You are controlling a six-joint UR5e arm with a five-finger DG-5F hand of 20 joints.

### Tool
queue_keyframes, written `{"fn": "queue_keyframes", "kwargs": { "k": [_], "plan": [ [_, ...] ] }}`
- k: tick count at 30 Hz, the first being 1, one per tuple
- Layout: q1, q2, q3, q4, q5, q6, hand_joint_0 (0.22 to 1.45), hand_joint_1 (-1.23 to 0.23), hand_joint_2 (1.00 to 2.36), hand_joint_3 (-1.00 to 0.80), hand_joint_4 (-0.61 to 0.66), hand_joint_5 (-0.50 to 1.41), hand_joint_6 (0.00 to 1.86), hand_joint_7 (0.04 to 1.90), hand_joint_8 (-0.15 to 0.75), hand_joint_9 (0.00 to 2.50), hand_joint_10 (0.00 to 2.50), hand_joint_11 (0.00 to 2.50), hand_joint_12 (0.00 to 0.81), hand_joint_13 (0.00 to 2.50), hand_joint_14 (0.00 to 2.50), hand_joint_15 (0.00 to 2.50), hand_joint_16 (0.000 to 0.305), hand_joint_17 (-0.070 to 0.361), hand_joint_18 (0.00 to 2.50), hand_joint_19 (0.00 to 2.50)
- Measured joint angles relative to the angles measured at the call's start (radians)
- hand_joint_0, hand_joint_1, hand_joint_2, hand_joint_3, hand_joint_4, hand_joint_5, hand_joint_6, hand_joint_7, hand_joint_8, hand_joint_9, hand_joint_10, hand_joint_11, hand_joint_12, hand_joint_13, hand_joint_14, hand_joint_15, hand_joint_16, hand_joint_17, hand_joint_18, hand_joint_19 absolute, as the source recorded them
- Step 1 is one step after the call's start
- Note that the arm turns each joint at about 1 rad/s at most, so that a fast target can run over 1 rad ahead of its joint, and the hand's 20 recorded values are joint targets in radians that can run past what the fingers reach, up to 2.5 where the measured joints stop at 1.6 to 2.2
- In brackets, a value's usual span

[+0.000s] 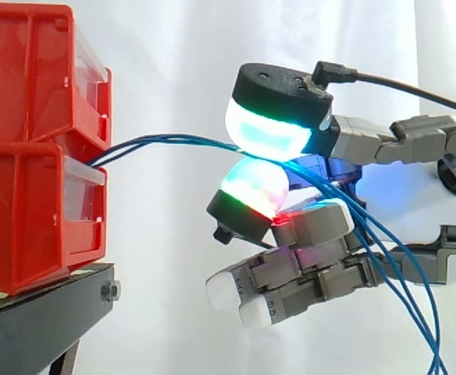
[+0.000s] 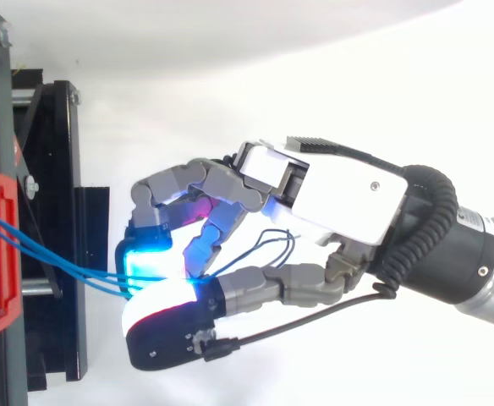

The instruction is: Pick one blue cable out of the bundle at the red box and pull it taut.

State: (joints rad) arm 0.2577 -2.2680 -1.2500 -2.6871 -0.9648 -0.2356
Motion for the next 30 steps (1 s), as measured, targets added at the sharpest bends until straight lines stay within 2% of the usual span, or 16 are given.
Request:
{"fn": "queue_keyframes", "kwargs": {
  "k": [3,4,8,20,30],
  "plan": [
    [0.000,0.000,0.000,0.000,0.000,0.000,0.83,-0.94,1.00,-0.50,-0.10,-0.14,0.90,1.59,0.198,1.21,0.02,1.40,0.323,0.68,0.02,0.38,0.048,0.108,0.57,0.28],
    [0.000,0.000,0.000,0.000,0.000,-0.001,0.84,-0.94,1.00,-0.50,-0.18,-0.14,0.91,1.53,0.158,1.21,0.02,1.38,0.315,0.68,0.02,0.37,0.047,0.105,0.56,0.28],
    [0.000,-0.001,0.000,0.000,0.000,-0.001,0.84,-0.94,1.00,-0.50,-0.29,-0.15,0.92,1.47,0.144,1.20,0.02,1.35,0.293,0.67,0.01,0.36,0.044,0.098,0.54,0.27],
    [0.000,-0.001,0.000,0.000,0.000,-0.002,0.75,-1.00,1.00,-0.50,-0.20,-0.16,0.93,1.15,0.133,1.13,0.02,1.32,0.289,0.65,0.02,0.37,0.042,0.096,0.54,0.23],
    [0.000,-0.001,0.000,0.000,0.000,-0.001,0.67,-1.05,1.00,-0.50,-0.16,-0.17,0.91,1.18,0.133,1.07,0.02,1.28,0.292,0.60,0.01,0.36,0.042,0.095,0.51,0.25]
  ]
}}
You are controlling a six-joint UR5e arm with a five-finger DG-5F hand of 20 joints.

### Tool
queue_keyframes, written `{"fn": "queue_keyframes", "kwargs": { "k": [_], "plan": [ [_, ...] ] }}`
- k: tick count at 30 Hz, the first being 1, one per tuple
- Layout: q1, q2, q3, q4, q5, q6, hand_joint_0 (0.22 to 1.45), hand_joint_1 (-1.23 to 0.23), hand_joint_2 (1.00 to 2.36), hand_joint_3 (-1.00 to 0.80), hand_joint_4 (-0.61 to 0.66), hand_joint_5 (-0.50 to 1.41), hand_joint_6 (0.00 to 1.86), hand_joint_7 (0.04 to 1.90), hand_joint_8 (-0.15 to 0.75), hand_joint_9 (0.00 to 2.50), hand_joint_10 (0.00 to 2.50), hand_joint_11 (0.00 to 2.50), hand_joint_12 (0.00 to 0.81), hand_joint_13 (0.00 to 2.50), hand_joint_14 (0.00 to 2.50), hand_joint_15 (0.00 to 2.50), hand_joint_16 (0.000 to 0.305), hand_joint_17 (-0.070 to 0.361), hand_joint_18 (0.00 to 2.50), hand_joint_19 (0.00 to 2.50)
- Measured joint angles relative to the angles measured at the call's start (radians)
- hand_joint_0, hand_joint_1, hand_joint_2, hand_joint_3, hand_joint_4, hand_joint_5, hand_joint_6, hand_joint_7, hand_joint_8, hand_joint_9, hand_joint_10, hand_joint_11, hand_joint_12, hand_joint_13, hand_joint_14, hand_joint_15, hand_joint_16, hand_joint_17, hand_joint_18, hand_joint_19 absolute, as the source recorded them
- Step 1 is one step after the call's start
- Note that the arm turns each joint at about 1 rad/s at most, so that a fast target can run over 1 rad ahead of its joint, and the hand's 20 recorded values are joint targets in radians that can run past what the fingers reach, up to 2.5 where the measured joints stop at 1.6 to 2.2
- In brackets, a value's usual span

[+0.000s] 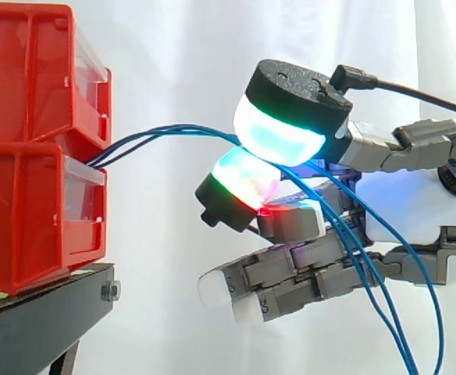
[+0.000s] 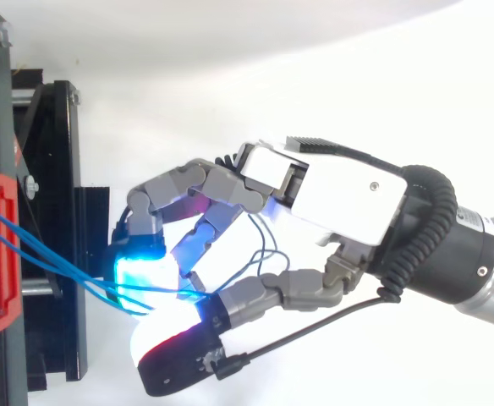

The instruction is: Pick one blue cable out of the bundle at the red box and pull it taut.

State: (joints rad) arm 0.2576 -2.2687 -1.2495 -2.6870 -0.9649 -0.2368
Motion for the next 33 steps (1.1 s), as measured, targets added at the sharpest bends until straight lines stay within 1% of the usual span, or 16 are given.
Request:
{"fn": "queue_keyframes", "kwargs": {
  "k": [6,10,15,18,21,22,24,25,26,29,33],
  "plan": [
    [0.000,0.000,0.000,0.000,0.000,0.001,0.66,-1.05,1.00,-0.50,-0.15,-0.17,0.91,1.16,0.130,1.05,0.02,1.28,0.292,0.60,0.01,0.36,0.042,0.095,0.50,0.25],
    [0.000,0.000,0.000,0.001,0.000,0.001,0.72,-1.01,1.00,-0.50,-0.15,-0.17,0.90,1.15,0.131,1.06,0.02,1.28,0.292,0.60,0.02,0.35,0.042,0.095,0.50,0.25],
    [0.000,0.000,0.000,0.001,0.003,0.002,0.74,-1.02,1.00,-0.50,-0.14,-0.17,0.90,1.14,0.129,1.02,0.02,1.25,0.298,0.58,0.02,0.34,0.042,0.095,0.50,0.24],
    [0.000,0.000,0.000,0.001,0.005,0.002,0.69,-1.04,1.00,-0.50,-0.12,-0.18,0.90,1.13,0.131,1.00,0.02,1.25,0.297,0.57,0.01,0.35,0.043,0.096,0.50,0.24],
    [0.000,0.000,0.000,0.001,0.006,0.002,0.62,-1.04,1.00,-0.50,-0.11,-0.18,0.90,1.13,0.128,0.99,0.01,1.24,0.300,0.56,0.01,0.34,0.043,0.096,0.49,0.26],
    [0.000,0.000,0.000,0.001,0.006,0.002,0.56,-1.03,1.00,-0.50,-0.10,-0.18,0.90,1.12,0.135,0.98,0.01,1.24,0.314,0.56,0.01,0.35,0.044,0.100,0.49,0.27],
    [0.000,0.000,0.000,0.001,0.006,0.002,0.52,-1.02,1.00,-0.50,-0.08,-0.18,0.90,1.10,0.149,0.99,0.02,1.23,0.323,0.56,0.01,0.35,0.046,0.104,0.49,0.27],
    [0.000,0.000,0.000,0.000,0.006,0.002,0.46,-0.99,1.00,-0.50,-0.07,-0.18,0.90,1.07,0.173,1.01,0.01,1.23,0.345,0.57,0.01,0.35,0.050,0.113,0.50,0.28],
    [0.000,0.000,0.000,0.000,0.006,0.002,0.45,-0.98,1.00,-0.50,-0.06,-0.17,0.90,1.06,0.173,1.02,0.01,1.24,0.349,0.57,0.01,0.35,0.052,0.116,0.50,0.29],
    [0.000,0.000,0.000,0.001,0.006,0.002,0.39,-0.90,1.00,-0.50,-0.05,-0.17,0.90,1.05,0.214,1.07,0.01,1.22,0.375,0.59,0.01,0.35,0.058,0.130,0.54,0.29],
    [0.000,0.000,0.000,0.001,0.006,0.002,0.39,-0.86,1.00,-0.50,-0.05,-0.17,0.89,1.05,0.221,1.08,0.01,1.23,0.381,0.60,0.01,0.36,0.060,0.135,0.55,0.30]
  ]
}}
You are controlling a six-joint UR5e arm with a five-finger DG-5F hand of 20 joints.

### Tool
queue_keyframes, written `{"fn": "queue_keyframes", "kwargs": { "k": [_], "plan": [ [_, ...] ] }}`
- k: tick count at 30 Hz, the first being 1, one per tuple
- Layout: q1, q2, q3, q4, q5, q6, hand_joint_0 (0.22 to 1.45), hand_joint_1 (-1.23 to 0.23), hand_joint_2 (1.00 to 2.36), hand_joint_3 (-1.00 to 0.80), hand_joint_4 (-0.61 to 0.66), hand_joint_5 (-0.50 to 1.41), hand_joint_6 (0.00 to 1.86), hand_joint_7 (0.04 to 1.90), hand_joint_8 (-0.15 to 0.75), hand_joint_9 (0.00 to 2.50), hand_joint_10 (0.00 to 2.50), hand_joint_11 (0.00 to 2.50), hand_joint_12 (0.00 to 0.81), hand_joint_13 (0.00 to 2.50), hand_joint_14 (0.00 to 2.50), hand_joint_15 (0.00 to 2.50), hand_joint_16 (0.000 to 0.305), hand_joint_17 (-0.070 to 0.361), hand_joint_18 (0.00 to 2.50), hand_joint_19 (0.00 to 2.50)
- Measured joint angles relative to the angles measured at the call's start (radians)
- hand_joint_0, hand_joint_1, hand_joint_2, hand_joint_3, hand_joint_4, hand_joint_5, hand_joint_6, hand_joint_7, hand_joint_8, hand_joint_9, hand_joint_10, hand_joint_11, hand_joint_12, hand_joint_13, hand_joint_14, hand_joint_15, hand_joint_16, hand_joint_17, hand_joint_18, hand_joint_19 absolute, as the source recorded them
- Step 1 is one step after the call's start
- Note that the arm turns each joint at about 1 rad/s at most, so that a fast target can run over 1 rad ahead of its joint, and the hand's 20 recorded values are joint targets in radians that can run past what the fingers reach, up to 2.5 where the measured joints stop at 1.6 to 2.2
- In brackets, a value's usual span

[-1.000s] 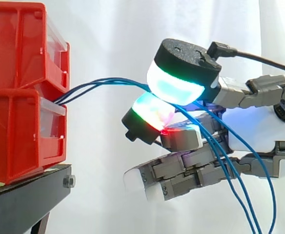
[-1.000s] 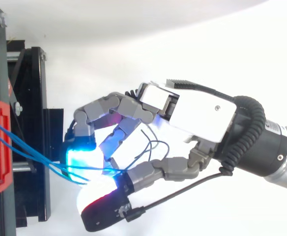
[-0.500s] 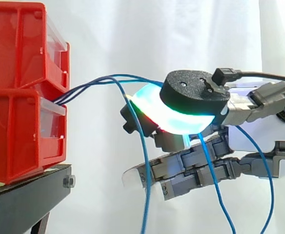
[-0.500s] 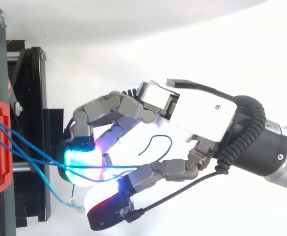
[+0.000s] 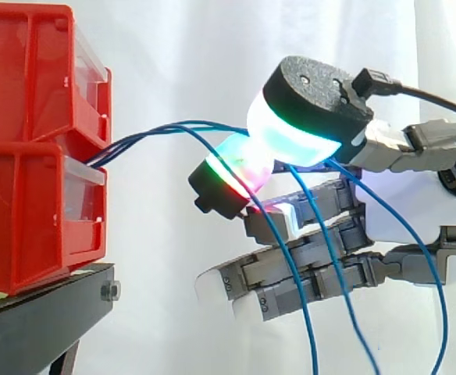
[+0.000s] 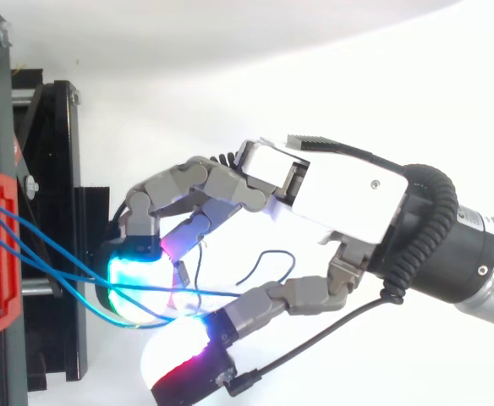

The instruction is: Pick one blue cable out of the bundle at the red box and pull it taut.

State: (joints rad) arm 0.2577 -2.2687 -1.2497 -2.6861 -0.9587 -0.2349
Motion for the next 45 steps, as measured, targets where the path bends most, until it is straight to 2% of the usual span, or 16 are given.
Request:
{"fn": "queue_keyframes", "kwargs": {
  "k": [1,7,10,12,14,23,26,31,37,45],
  "plan": [
    [0.000,0.000,0.000,0.000,0.000,0.000,0.38,-0.77,1.00,-0.50,-0.05,-0.16,0.89,1.05,0.229,1.10,0.01,1.23,0.385,0.61,0.01,0.35,0.061,0.138,0.56,0.30],
    [0.001,0.000,0.000,0.000,0.000,0.000,0.48,-0.64,1.00,-0.50,-0.07,-0.16,0.87,1.14,0.185,1.11,0.01,1.27,0.354,0.60,0.01,0.37,0.054,0.121,0.51,0.36],
    [0.001,0.000,0.001,0.000,0.000,0.000,0.57,-0.68,1.00,-0.50,-0.09,-0.16,0.87,1.19,0.161,1.10,0.02,1.29,0.330,0.59,0.01,0.38,0.048,0.108,0.48,0.39],
    [0.001,0.000,0.000,0.000,0.000,0.001,0.60,-0.72,1.01,-0.39,-0.09,-0.16,0.87,1.20,0.168,1.11,0.02,1.31,0.329,0.59,0.02,0.38,0.047,0.107,0.48,0.40],
    [0.001,0.000,0.000,-0.001,0.000,0.001,0.60,-0.75,1.01,-0.35,-0.08,-0.16,0.87,1.20,0.167,1.11,0.02,1.31,0.329,0.60,0.02,0.39,0.047,0.106,0.49,0.39],
    [0.001,0.000,0.000,0.000,0.000,0.002,0.62,-0.76,1.01,-0.34,-0.05,-0.16,0.88,1.18,0.200,1.10,0.02,1.31,0.332,0.61,0.02,0.40,0.047,0.106,0.51,0.40],
    [0.001,0.000,0.000,0.000,0.000,0.002,0.52,-0.75,1.00,-0.50,-0.02,-0.16,0.89,1.12,0.229,1.10,0.01,1.30,0.348,0.60,0.02,0.39,0.051,0.114,0.52,0.39],
    [0.002,0.000,0.000,0.000,0.000,0.002,0.44,-0.63,1.00,-0.50,0.01,-0.16,0.88,1.05,0.275,1.12,0.01,1.27,0.384,0.62,0.01,0.39,0.058,0.131,0.55,0.38],
    [0.002,0.000,0.001,-0.001,0.000,0.002,0.49,-0.55,1.00,-0.50,-0.01,-0.15,0.85,1.07,0.256,1.12,0.01,1.30,0.369,0.60,0.01,0.39,0.054,0.122,0.51,0.41],
    [0.002,0.000,0.000,-0.003,0.000,0.002,0.57,-0.64,1.01,-0.37,0.00,-0.15,0.85,1.16,0.236,1.10,0.02,1.31,0.348,0.58,0.02,0.40,0.050,0.112,0.48,0.43]
  ]
}}
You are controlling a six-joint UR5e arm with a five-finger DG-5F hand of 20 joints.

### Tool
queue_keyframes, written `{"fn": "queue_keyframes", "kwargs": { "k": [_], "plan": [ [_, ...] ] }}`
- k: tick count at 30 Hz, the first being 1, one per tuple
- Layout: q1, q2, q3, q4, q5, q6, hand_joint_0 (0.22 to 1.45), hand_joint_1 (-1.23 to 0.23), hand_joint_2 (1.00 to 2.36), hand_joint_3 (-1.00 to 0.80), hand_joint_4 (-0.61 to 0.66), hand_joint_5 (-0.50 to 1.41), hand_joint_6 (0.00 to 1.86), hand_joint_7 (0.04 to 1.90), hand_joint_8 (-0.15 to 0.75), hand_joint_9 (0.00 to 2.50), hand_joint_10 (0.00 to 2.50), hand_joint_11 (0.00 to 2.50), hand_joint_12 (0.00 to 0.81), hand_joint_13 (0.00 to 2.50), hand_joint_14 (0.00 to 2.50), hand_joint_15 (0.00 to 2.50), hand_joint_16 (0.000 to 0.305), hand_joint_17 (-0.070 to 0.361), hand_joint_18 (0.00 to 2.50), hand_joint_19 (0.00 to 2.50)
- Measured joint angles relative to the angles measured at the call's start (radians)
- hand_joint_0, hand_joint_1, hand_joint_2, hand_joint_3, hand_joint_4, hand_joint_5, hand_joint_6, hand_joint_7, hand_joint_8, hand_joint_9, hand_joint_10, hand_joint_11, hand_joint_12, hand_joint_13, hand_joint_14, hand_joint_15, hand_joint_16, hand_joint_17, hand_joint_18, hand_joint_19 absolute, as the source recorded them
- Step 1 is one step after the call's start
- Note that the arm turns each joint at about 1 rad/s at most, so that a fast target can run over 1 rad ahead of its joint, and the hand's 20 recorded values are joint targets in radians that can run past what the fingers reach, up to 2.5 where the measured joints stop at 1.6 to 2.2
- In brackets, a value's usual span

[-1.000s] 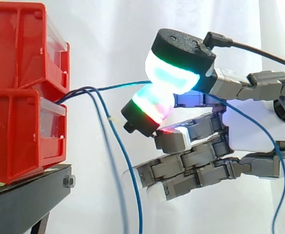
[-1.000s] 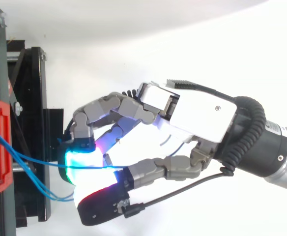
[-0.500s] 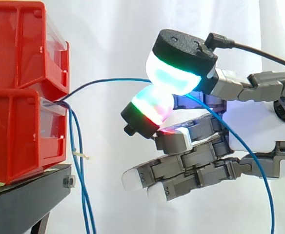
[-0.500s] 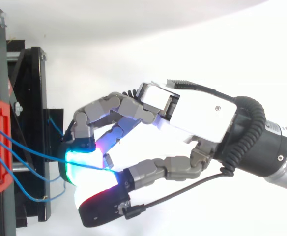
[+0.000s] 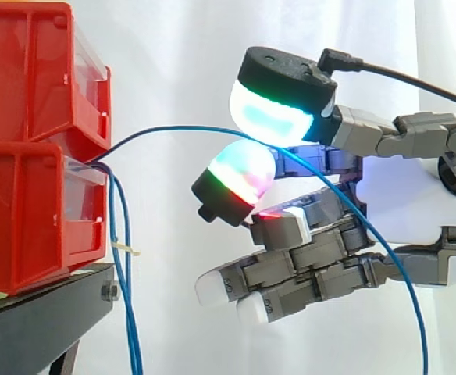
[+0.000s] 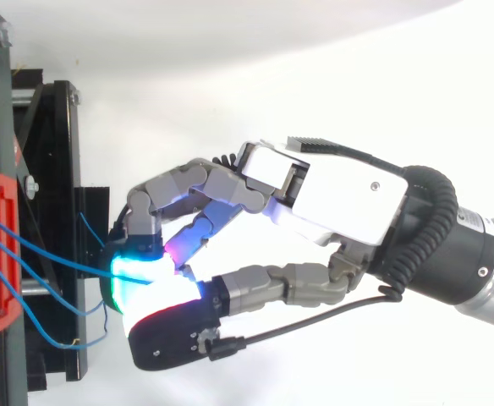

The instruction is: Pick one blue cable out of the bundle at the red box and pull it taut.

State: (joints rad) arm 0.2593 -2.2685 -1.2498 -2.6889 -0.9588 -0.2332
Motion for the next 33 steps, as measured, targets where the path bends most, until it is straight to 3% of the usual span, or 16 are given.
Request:
{"fn": "queue_keyframes", "kwargs": {
  "k": [12,19,22,33],
  "plan": [
    [0.000,0.000,0.000,0.000,0.000,0.000,0.48,-0.60,1.00,-0.50,0.04,-0.15,0.82,0.99,0.280,1.08,0.02,1.26,0.375,0.57,0.02,0.38,0.056,0.126,0.49,0.41],
    [0.000,0.000,0.000,0.000,0.000,0.000,0.50,-0.52,1.00,-0.50,0.03,-0.13,0.74,1.01,0.269,1.07,0.02,1.25,0.373,0.56,0.01,0.38,0.055,0.124,0.47,0.43],
    [0.000,0.000,0.000,0.000,0.000,0.000,0.55,-0.56,1.01,-0.40,0.00,-0.11,0.71,1.15,0.252,1.08,0.02,1.27,0.357,0.55,0.02,0.39,0.051,0.116,0.44,0.44],
    [0.000,0.000,0.000,0.000,0.001,0.000,0.58,-0.63,1.01,-0.22,0.05,-0.14,0.80,1.07,0.307,1.11,0.01,1.25,0.393,0.59,0.01,0.37,0.059,0.134,0.52,0.40]
  ]
}}
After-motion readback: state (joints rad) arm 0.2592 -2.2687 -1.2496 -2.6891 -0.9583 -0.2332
